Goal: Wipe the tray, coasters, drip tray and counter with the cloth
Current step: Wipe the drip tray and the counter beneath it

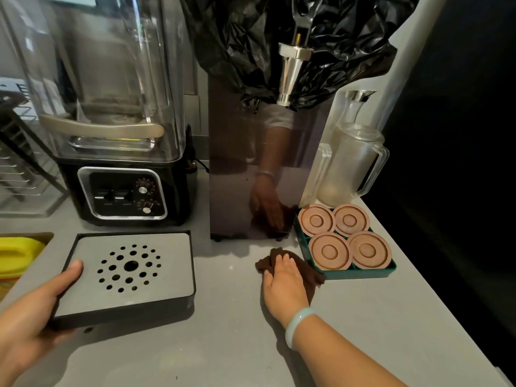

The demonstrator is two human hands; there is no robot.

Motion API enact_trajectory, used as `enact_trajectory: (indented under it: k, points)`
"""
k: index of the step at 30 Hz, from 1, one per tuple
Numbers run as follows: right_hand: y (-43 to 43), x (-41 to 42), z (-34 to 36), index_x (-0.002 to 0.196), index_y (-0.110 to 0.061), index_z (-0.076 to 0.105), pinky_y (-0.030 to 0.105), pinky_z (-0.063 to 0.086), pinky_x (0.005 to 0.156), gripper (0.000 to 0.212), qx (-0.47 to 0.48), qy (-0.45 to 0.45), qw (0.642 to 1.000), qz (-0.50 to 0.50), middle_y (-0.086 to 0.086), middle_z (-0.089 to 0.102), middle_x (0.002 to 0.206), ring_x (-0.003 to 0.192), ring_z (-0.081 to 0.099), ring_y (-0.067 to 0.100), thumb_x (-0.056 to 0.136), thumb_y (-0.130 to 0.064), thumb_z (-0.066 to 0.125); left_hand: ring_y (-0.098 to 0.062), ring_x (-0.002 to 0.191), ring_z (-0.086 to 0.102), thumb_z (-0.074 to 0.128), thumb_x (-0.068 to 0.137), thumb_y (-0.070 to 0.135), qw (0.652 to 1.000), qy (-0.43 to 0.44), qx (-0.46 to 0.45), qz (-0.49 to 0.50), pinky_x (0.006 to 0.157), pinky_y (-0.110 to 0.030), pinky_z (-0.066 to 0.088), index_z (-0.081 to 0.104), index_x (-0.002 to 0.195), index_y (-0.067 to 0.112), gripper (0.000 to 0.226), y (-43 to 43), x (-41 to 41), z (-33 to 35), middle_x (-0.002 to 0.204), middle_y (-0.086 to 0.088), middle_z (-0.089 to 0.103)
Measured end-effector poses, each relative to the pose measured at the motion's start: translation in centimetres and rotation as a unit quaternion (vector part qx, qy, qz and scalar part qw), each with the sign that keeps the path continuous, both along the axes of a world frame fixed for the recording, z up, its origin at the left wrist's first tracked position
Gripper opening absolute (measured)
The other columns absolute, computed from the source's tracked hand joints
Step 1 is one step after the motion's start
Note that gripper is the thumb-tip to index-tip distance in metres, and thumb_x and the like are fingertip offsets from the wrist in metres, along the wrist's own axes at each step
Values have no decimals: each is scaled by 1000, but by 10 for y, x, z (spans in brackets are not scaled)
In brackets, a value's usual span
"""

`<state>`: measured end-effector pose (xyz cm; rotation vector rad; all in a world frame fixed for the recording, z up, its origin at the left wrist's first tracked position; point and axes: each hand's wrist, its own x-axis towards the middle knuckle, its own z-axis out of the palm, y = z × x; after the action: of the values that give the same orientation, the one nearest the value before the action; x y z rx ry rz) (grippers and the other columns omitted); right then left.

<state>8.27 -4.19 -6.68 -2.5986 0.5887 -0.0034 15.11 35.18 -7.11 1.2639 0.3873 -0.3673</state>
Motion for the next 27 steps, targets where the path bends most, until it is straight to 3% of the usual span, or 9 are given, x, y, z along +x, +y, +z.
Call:
enact_trajectory:
  k: [4,6,11,15,18,20,21,24,27]
  points:
    - [17,19,7,149,-9,15,28,2,118,55,-3,18,994,108,8,10,159,146,6,19,101,-30,29,-26,98,71,87,35,59,998,31,25,45,92,-62,46,75,97,26,71,-13,-15,17,106,-2,75]
    - [31,18,9,149,-11,17,27,2,117,54,7,6,985,171,6,11,159,146,6,17,100,-29,32,-26,105,68,87,31,56,996,60,12,68,100,-55,44,72,104,23,81,-22,-20,24,108,-3,75]
    - [58,-3,5,149,-16,21,21,-1,115,54,13,-27,941,337,1,13,159,146,7,13,98,-20,40,-29,115,61,78,59,48,997,56,7,58,102,-51,43,66,114,21,62,-33,-21,29,119,-7,69]
    - [58,-26,1,140,-18,42,11,8,113,50,49,-49,911,406,-3,34,151,141,24,7,92,-5,45,-27,100,68,68,81,40,998,48,-4,46,79,-47,55,64,120,20,44,-37,-27,41,111,-10,72]
    - [50,-34,11,118,-21,62,7,39,94,37,187,-104,943,254,0,66,119,111,59,12,90,-1,47,-17,60,73,66,84,39,998,46,1,52,60,-47,55,66,106,20,29,-36,-30,45,79,-3,78]
    - [40,-33,21,98,-24,65,10,48,66,27,303,-163,934,91,-1,71,89,80,66,11,92,-4,48,-15,53,71,65,85,38,997,50,-6,61,54,-44,57,66,102,20,25,-31,-31,46,72,-1,77]
    - [32,-31,25,92,-25,64,14,48,61,24,333,-202,921,18,-2,70,83,74,65,10,93,-7,49,-15,52,71,66,84,38,996,53,-7,65,52,-42,58,66,101,21,25,-29,-32,46,70,-1,77]
    - [1,-20,33,91,-24,60,27,43,69,17,291,-293,906,-93,-7,65,84,84,61,15,95,-13,47,-15,49,70,67,82,39,996,54,-13,77,47,-38,58,66,98,22,23,-19,-37,49,67,-1,76]
    - [-17,-11,30,99,-26,57,30,42,73,16,252,-286,920,-91,-3,65,92,89,60,19,96,-15,46,-17,54,72,69,78,39,995,48,-20,80,55,-40,57,66,104,22,31,-11,-43,52,82,-5,77]
